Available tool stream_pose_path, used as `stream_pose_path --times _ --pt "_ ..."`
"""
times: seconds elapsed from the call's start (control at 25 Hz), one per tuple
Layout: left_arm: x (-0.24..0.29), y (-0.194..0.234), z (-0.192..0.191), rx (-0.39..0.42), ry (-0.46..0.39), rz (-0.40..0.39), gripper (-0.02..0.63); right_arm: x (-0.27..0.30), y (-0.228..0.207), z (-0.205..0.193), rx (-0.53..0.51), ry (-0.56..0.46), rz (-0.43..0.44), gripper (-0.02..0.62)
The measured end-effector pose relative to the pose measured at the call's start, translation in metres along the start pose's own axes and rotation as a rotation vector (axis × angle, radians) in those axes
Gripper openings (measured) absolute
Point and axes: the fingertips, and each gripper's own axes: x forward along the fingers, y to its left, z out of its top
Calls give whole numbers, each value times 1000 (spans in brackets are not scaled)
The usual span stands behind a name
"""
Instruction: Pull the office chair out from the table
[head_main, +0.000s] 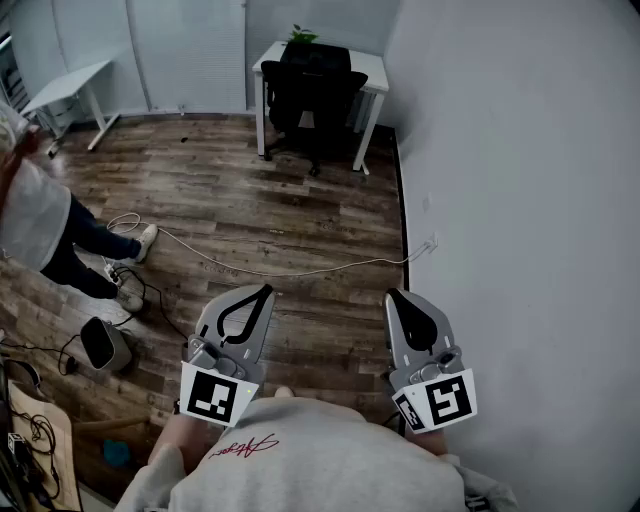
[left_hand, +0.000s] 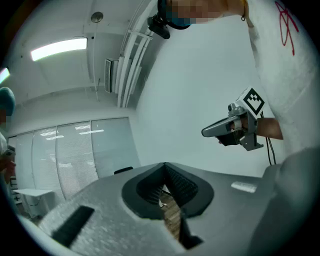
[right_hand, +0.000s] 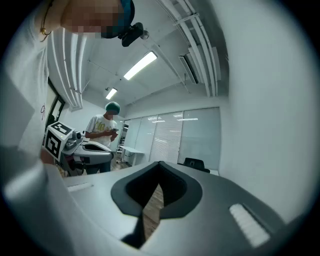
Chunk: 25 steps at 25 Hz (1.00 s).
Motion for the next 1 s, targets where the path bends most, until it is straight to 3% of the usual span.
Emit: stream_pose_path --times 0.44,0.64,1.0 --pt "4 -2 2 3 7 0 -5 2 -4 -1 3 4 8 -2" --pt "1 1 -1 -5 15 -1 -5 9 10 -11 -20 48 55 -2" --pt "1 9 -14 -26 18 -5 -5 21 17 -17 -30 36 26 -2"
